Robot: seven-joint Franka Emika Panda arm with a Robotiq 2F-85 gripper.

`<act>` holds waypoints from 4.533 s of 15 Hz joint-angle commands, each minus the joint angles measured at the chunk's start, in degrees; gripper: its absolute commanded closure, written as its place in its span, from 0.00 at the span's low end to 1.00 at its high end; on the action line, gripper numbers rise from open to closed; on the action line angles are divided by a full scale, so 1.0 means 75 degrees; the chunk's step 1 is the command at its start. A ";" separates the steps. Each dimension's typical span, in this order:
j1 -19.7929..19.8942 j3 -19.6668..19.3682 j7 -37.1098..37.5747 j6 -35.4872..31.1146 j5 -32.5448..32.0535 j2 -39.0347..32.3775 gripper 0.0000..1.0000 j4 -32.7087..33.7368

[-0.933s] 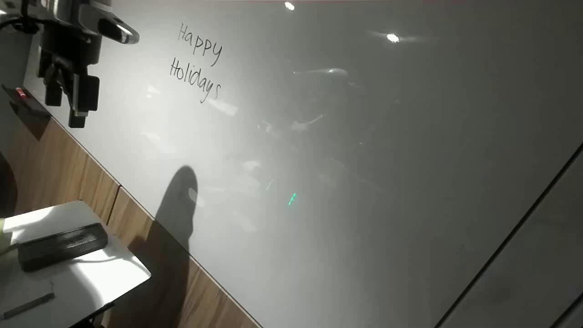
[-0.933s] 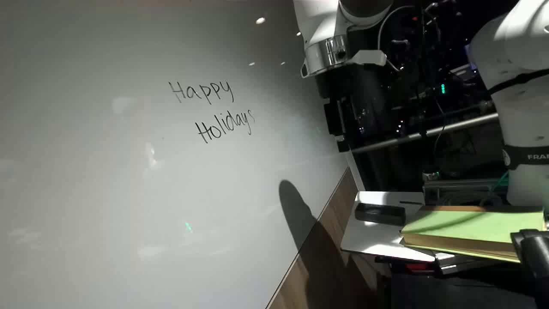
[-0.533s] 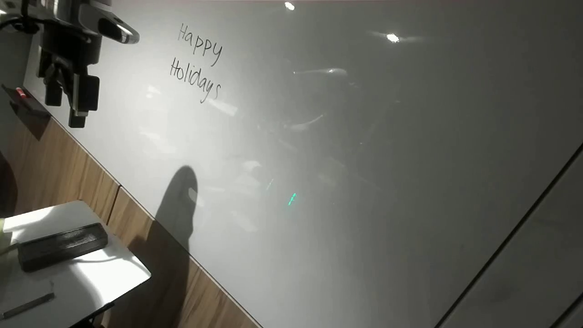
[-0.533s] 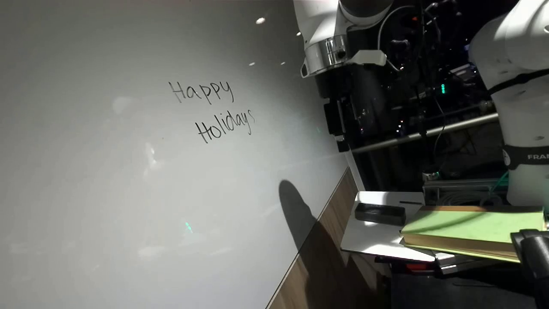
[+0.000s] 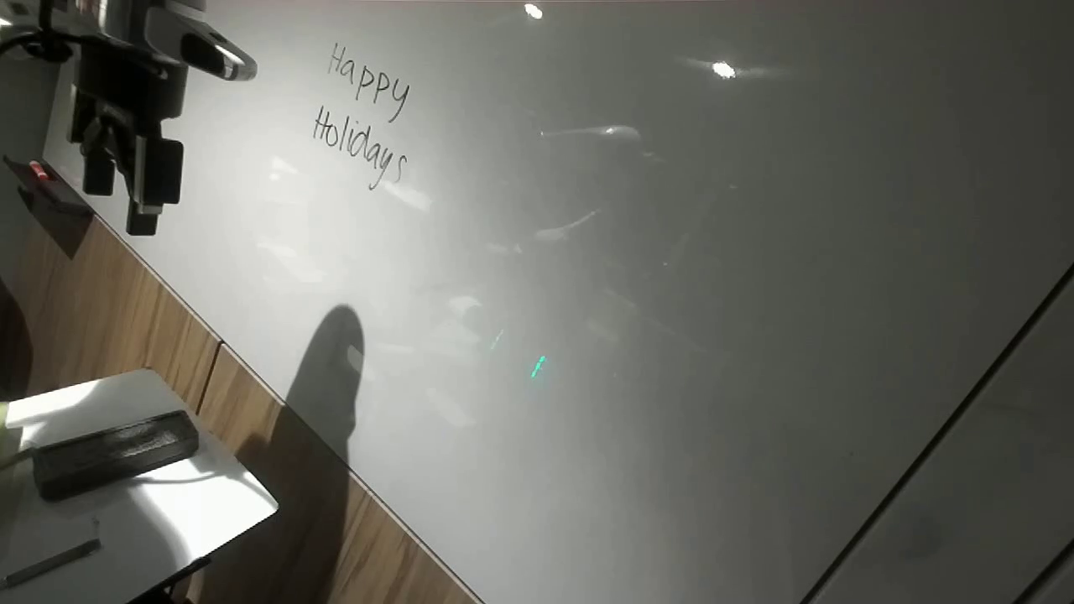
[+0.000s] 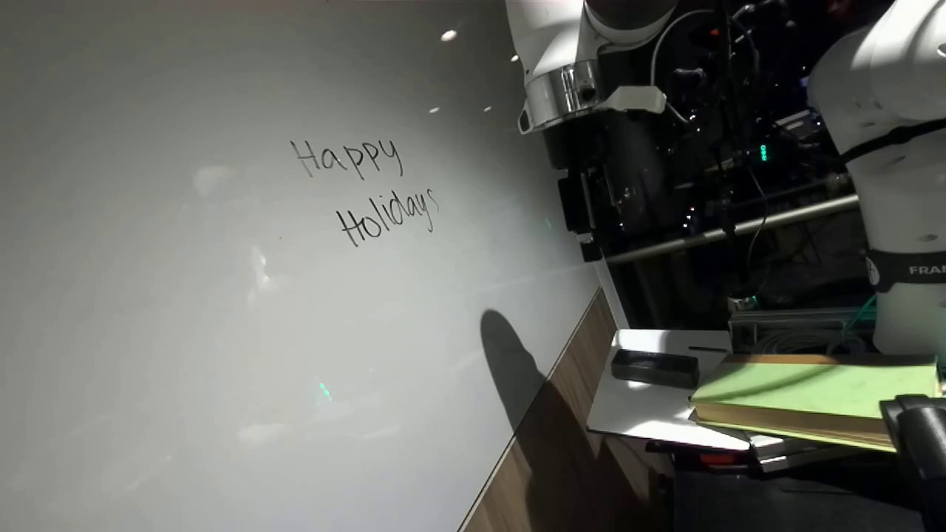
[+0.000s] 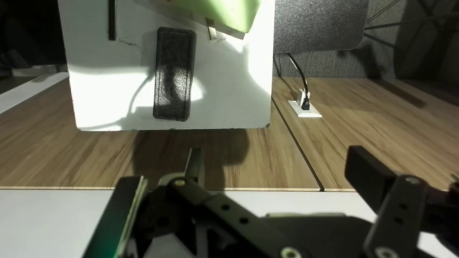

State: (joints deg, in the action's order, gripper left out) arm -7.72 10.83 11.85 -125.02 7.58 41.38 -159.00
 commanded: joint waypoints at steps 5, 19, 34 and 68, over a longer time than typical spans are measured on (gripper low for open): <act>-0.0023 -0.0029 0.0014 0.0021 -0.0025 0.0000 0.00 0.0013; 0.0555 0.0190 0.0487 -0.1930 -0.0493 -0.1432 0.00 -0.0047; 0.1522 -0.0311 0.0936 -0.2392 -0.1868 -0.3726 0.00 -0.0077; 0.0226 -0.1040 0.1036 -0.3938 -0.3145 -0.6156 0.63 0.0190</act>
State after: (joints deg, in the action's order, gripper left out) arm -5.36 4.20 17.60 -153.28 -12.92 -4.73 -157.59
